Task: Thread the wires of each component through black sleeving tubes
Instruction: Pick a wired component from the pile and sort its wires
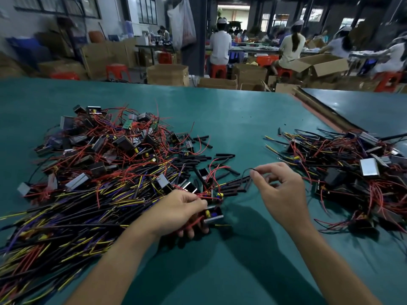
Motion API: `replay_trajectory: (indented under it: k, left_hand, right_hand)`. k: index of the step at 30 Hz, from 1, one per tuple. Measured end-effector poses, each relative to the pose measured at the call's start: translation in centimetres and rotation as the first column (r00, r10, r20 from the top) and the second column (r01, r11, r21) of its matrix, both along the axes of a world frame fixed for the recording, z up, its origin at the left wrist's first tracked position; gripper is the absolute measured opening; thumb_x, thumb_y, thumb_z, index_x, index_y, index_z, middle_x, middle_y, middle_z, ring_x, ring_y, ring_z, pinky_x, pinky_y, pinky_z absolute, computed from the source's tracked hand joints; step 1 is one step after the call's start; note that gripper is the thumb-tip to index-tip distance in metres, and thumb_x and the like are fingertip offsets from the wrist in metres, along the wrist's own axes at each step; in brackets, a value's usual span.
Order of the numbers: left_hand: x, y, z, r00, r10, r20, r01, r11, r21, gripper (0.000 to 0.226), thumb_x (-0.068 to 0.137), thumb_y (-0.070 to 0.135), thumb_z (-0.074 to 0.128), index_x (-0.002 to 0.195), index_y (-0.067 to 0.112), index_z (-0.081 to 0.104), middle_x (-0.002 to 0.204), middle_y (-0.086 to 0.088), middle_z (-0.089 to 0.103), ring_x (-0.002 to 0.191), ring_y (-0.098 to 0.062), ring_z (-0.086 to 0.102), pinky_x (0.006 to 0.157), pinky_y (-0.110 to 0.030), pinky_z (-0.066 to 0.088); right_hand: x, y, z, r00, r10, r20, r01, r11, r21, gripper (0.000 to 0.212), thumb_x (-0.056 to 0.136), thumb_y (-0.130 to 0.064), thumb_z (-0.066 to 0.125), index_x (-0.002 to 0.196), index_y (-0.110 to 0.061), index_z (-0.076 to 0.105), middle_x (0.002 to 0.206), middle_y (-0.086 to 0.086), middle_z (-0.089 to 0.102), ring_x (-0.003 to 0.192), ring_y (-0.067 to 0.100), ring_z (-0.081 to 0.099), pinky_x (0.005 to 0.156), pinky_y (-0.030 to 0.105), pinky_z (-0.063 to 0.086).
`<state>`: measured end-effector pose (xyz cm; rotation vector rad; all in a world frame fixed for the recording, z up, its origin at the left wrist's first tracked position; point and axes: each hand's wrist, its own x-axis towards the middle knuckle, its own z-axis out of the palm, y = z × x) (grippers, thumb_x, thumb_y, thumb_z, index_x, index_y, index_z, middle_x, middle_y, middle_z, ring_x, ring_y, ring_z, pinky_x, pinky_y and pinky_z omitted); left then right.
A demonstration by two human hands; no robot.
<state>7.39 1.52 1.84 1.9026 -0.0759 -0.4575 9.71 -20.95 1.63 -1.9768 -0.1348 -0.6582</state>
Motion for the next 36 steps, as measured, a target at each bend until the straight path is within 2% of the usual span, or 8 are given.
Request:
replay_trajectory:
  k: [6, 12, 15, 21, 25, 27, 32, 36]
  left_hand:
    - [-0.2, 0.2, -0.2, 0.980, -0.050, 0.190, 0.001, 0.969, 0.248, 0.019, 0.082, 0.028, 0.075, 0.071, 0.013, 0.074, 0.054, 0.007, 0.061, 0.048, -0.008, 0.048, 0.050, -0.021, 0.038]
    - [-0.6, 0.6, 0.3, 0.979, -0.154, 0.136, 0.125, 0.972, 0.199, 0.021, 0.071, 0.031, 0.085, 0.084, 0.020, 0.074, 0.075, 0.001, 0.071, 0.056, -0.009, 0.056, 0.055, -0.028, 0.045]
    - [-0.9, 1.0, 0.0, 0.976, -0.194, 0.104, 0.162, 0.953, 0.257, 0.036, 0.059, 0.032, 0.089, 0.091, 0.027, 0.071, 0.086, 0.004, 0.070, 0.057, -0.007, 0.057, 0.056, -0.026, 0.046]
    - [-0.9, 0.6, -0.4, 0.986, -0.119, 0.114, 0.093, 0.974, 0.209, 0.033, 0.062, 0.031, 0.086, 0.087, 0.020, 0.067, 0.072, -0.001, 0.069, 0.046, -0.015, 0.058, 0.046, -0.025, 0.043]
    - [-1.0, 0.8, 0.0, 0.985, -0.156, 0.067, 0.136, 0.960, 0.245, 0.037, 0.062, 0.044, 0.085, 0.085, 0.021, 0.068, 0.067, 0.000, 0.069, 0.050, -0.014, 0.059, 0.051, -0.027, 0.045]
    - [-0.9, 0.7, 0.0, 0.987, -0.094, 0.127, 0.056, 0.959, 0.279, 0.037, 0.066, 0.044, 0.085, 0.083, 0.019, 0.065, 0.064, 0.002, 0.067, 0.049, -0.011, 0.056, 0.051, -0.027, 0.044]
    - [-1.2, -0.9, 0.0, 0.920, 0.158, 0.360, -0.177, 0.984, 0.021, 0.046, 0.067, 0.035, 0.086, 0.093, 0.024, 0.049, 0.067, 0.002, 0.063, 0.051, -0.007, 0.048, 0.050, -0.020, 0.040]
    - [-1.6, -1.9, -0.3, 0.903, 0.119, 0.412, -0.140, 0.990, 0.021, 0.039, 0.078, 0.028, 0.078, 0.102, 0.037, 0.048, 0.069, 0.003, 0.070, 0.054, -0.014, 0.053, 0.055, -0.029, 0.043]
  right_hand:
    - [-0.2, -0.1, 0.3, 0.995, 0.059, -0.079, -0.066, 0.994, -0.091, 0.008, 0.083, -0.013, 0.075, 0.081, -0.020, 0.074, 0.090, -0.005, 0.063, 0.076, 0.009, 0.060, 0.068, 0.032, 0.053]
    - [-0.3, -0.5, 0.3, 0.967, 0.071, -0.243, -0.130, 0.964, -0.233, 0.017, 0.083, -0.015, 0.074, 0.075, -0.030, 0.070, 0.088, -0.008, 0.064, 0.077, 0.000, 0.061, 0.069, 0.016, 0.046]
    - [-0.5, -0.3, 0.1, 0.959, 0.082, -0.272, -0.158, 0.950, -0.270, 0.015, 0.083, -0.016, 0.074, 0.077, -0.029, 0.069, 0.087, -0.009, 0.065, 0.078, 0.003, 0.062, 0.073, 0.025, 0.049]
    - [0.2, -1.3, 0.5, 0.968, 0.103, -0.229, -0.129, 0.987, -0.100, 0.023, 0.083, -0.004, 0.065, 0.078, -0.026, 0.069, 0.075, -0.006, 0.068, 0.066, 0.014, 0.062, 0.066, 0.033, 0.053]
    - [0.2, -1.2, -0.3, 0.925, 0.115, -0.362, -0.194, 0.963, -0.188, 0.021, 0.086, -0.009, 0.065, 0.085, -0.029, 0.071, 0.085, -0.010, 0.068, 0.064, 0.009, 0.060, 0.060, 0.021, 0.048]
    - [0.1, -0.7, -0.5, 0.916, 0.108, -0.385, -0.226, 0.934, -0.277, 0.019, 0.086, -0.013, 0.065, 0.093, -0.029, 0.072, 0.093, -0.010, 0.068, 0.073, 0.007, 0.062, 0.071, 0.019, 0.049]
    - [-0.4, -0.1, -0.4, 0.873, 0.101, -0.477, -0.338, 0.830, -0.444, 0.037, 0.091, -0.024, 0.062, 0.127, -0.032, 0.059, 0.118, -0.014, 0.057, 0.099, 0.012, 0.055, 0.094, 0.030, 0.044]
    - [-0.3, -0.2, -0.5, 0.899, 0.067, -0.433, -0.284, 0.842, -0.458, 0.015, 0.089, -0.026, 0.063, 0.102, -0.033, 0.069, 0.089, -0.023, 0.061, 0.082, 0.007, 0.058, 0.082, 0.028, 0.046]
